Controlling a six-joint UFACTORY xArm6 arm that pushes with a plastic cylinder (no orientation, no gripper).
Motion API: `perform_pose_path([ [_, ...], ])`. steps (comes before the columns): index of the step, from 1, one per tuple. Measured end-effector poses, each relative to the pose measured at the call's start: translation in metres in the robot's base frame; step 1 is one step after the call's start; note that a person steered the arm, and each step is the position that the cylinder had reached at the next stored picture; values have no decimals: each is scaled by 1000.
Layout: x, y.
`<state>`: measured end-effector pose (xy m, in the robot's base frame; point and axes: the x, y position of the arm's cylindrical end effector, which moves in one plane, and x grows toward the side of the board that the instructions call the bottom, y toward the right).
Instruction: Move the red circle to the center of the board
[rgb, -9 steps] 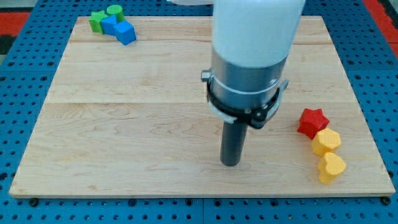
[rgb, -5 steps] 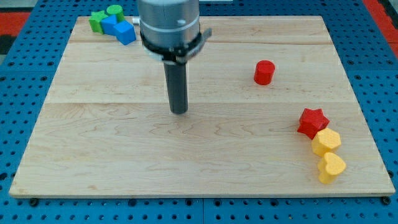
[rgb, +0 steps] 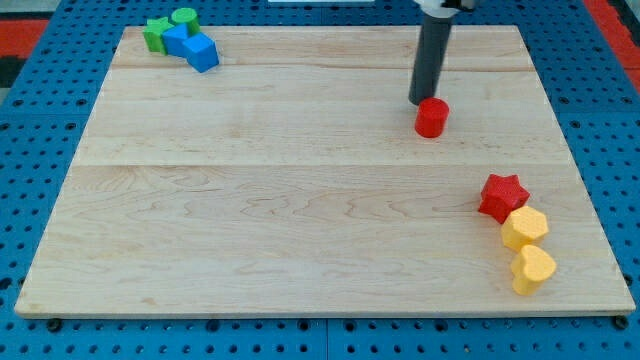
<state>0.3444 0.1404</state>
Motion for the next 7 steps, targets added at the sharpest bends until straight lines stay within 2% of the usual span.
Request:
perform_pose_path([
  [1,28,6],
  [3,46,65],
  [5,44,48],
  [6,63,38],
  [7,85,-2],
])
